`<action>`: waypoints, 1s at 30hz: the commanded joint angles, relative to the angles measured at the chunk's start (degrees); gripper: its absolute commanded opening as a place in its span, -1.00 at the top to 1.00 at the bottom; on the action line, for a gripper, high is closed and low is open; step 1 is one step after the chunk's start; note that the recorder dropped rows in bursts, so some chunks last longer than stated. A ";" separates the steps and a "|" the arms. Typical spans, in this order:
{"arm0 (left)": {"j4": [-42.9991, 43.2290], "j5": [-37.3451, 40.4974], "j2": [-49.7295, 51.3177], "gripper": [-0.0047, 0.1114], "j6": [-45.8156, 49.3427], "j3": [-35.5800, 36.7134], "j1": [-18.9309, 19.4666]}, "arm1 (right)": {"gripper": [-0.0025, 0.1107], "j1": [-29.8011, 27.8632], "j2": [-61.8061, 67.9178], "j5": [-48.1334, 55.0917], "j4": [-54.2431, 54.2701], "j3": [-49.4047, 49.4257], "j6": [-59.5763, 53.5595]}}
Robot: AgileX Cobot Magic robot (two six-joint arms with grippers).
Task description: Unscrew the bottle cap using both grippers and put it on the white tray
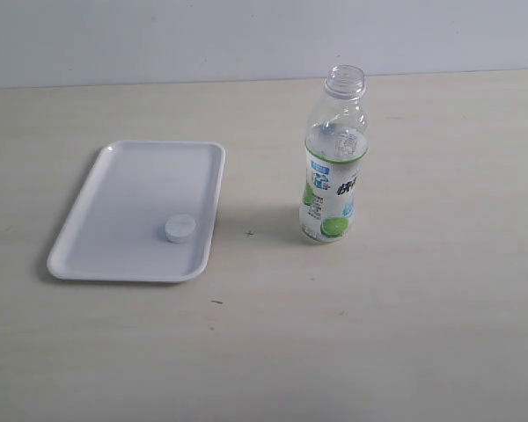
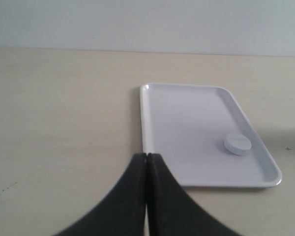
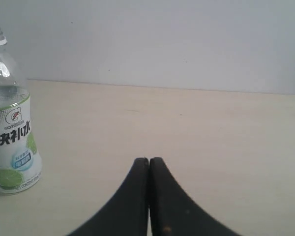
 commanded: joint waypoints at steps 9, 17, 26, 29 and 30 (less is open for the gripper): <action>-0.30 -0.23 -0.37 0.92 0.27 0.17 -0.37 | 0.96 -0.78 -7.55 7.17 5.19 0.53 3.53; -0.30 -0.23 -0.37 0.92 0.27 0.17 -0.37 | 0.96 -0.78 -7.55 7.17 5.33 0.53 4.19; -0.30 -0.23 -0.37 0.92 0.27 0.17 -0.37 | 0.96 -0.78 -7.55 7.17 5.46 0.53 4.20; -0.30 -0.23 -0.37 0.92 0.27 0.17 -0.37 | 0.96 -0.78 -7.55 7.17 5.59 0.53 4.20; -0.30 -0.23 -0.37 0.92 0.27 0.17 -0.37 | 0.96 -0.78 -7.55 7.17 5.59 0.53 4.20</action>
